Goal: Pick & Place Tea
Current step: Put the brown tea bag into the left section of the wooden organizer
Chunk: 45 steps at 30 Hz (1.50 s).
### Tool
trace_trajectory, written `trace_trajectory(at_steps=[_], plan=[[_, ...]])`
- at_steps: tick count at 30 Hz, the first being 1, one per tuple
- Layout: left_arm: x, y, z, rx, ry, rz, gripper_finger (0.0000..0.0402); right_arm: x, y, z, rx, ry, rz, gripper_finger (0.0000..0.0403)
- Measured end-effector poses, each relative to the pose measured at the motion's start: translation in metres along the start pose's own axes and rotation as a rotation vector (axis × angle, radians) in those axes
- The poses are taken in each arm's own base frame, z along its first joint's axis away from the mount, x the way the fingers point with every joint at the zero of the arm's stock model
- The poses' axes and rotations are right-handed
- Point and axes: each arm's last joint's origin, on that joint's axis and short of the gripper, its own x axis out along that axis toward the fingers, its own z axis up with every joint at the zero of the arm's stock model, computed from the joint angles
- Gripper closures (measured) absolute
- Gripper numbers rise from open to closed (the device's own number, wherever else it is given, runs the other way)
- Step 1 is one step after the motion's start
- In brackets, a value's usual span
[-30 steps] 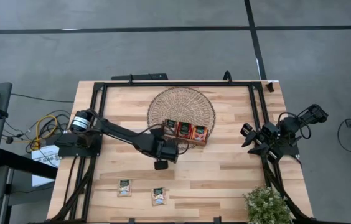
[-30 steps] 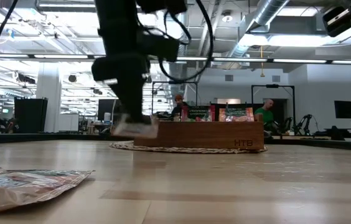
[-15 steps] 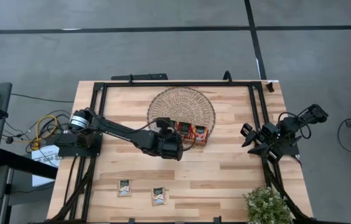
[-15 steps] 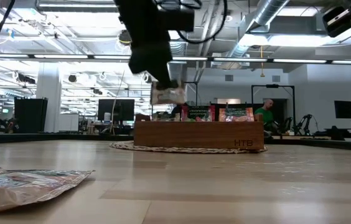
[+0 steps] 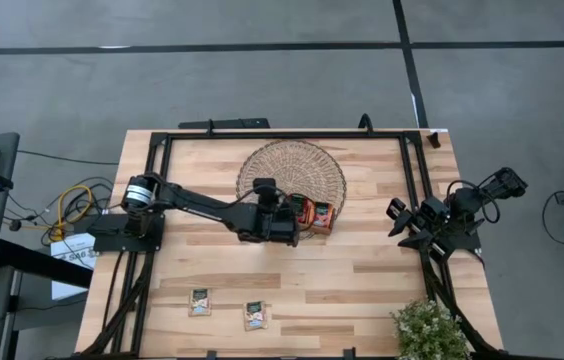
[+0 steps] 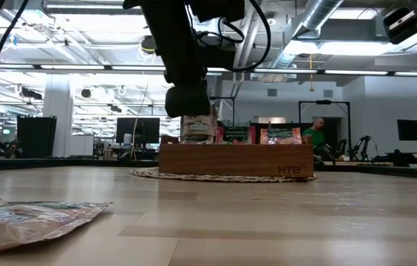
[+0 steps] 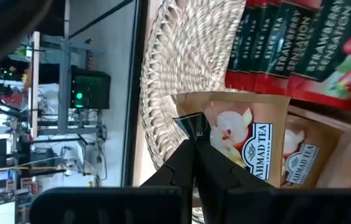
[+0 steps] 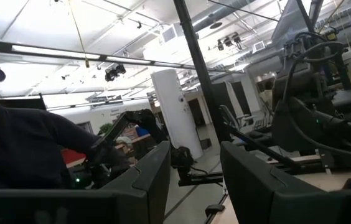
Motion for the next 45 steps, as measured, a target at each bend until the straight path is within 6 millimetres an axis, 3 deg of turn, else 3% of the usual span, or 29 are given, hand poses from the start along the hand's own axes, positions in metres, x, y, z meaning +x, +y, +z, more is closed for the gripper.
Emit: trace_trajectory(at_steps=[8, 17, 24, 35, 45], plan=[[0.0, 0.0, -0.003, 0.019, 0.022, -0.005, 0.0401, 0.0, 0.0, 0.0, 0.0, 0.0, 0.001, 0.0269], [0.011, -0.014, -0.018, 0.049, 0.036, 0.018, 0.0401, 0.0, 0.0, 0.0, 0.0, 0.0, 0.001, 0.0269], [0.012, -0.017, -0.015, 0.008, 0.0, 0.011, 0.0401, 0.0, 0.0, 0.0, 0.0, -0.003, 0.002, 0.0269], [0.017, -0.026, -0.02, 0.094, -0.021, -0.013, 0.0401, 0.0, 0.0, 0.0, 0.0, -0.004, 0.002, 0.0269], [0.017, -0.029, -0.019, 0.097, -0.034, -0.128, 0.0401, 0.0, 0.0, 0.0, 0.0, -0.004, 0.001, 0.0269]])
